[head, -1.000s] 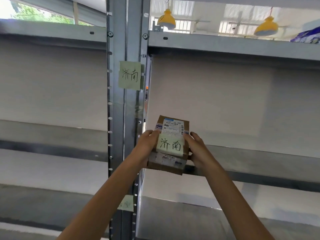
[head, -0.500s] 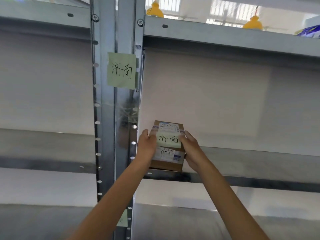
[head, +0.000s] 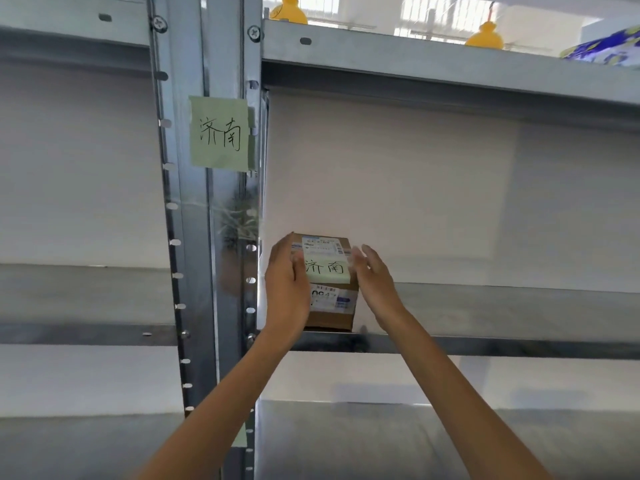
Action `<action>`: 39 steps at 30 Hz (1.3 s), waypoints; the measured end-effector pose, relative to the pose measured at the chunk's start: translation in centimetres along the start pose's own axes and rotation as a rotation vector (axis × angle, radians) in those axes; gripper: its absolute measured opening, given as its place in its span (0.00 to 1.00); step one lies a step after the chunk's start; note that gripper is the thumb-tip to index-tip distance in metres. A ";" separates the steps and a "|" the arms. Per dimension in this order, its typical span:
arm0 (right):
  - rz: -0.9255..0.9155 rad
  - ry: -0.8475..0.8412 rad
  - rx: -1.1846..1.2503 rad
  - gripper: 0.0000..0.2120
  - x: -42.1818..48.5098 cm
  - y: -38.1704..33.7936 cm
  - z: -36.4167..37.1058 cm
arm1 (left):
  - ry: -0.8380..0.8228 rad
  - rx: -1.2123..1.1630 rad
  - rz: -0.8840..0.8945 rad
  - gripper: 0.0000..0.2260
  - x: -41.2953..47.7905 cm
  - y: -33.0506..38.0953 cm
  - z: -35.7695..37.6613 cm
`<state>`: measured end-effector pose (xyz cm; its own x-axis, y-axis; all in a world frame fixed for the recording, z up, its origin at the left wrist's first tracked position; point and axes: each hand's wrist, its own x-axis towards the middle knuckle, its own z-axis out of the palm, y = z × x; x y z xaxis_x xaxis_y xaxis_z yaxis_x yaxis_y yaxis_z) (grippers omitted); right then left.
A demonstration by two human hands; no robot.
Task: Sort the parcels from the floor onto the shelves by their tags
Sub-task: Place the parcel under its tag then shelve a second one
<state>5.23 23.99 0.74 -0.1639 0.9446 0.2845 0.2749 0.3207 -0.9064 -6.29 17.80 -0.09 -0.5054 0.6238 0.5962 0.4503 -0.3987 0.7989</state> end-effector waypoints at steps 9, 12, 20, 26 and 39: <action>-0.199 0.209 0.029 0.20 -2.8 1.4 -5.4 | 0.093 0.318 0.484 0.10 -2.0 2.8 3.1; -0.219 0.238 0.023 0.18 -4.4 2.2 -8.1 | -0.024 0.288 0.539 0.10 -3.9 3.5 6.0; -0.167 0.376 -0.063 0.11 -9.7 6.2 -18.4 | -0.289 0.086 0.626 0.11 -9.7 6.2 14.6; -0.101 0.463 -0.161 0.15 -15.9 9.6 -27.9 | -0.526 0.030 0.594 0.18 -16.6 9.3 21.3; 0.049 0.662 -0.292 0.17 -30.4 14.5 -44.9 | -0.811 -0.017 0.543 0.26 -32.2 18.0 32.4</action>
<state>56.73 3.04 -7.02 0.4379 0.7729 0.4592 0.5245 0.1952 -0.8287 41.94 12.34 -7.42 0.4302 0.6232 0.6531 0.4583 -0.7741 0.4367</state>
